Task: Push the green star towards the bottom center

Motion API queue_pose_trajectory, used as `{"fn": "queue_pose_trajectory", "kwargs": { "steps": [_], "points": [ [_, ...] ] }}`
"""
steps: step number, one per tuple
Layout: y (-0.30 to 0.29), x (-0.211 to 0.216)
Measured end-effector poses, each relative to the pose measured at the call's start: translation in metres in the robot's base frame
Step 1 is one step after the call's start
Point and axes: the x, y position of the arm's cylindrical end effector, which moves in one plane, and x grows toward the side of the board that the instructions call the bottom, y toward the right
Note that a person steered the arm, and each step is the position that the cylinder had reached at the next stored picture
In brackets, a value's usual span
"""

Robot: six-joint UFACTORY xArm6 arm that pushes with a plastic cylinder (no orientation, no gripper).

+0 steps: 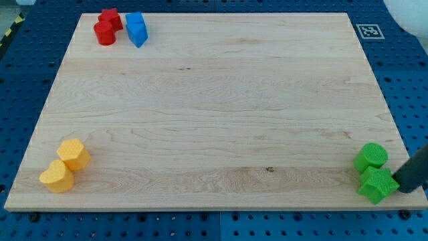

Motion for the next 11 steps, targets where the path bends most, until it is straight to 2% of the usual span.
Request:
{"fn": "queue_pose_trajectory", "kwargs": {
  "steps": [2, 11],
  "points": [
    [-0.005, 0.007],
    [-0.193, 0.008]
  ]
}}
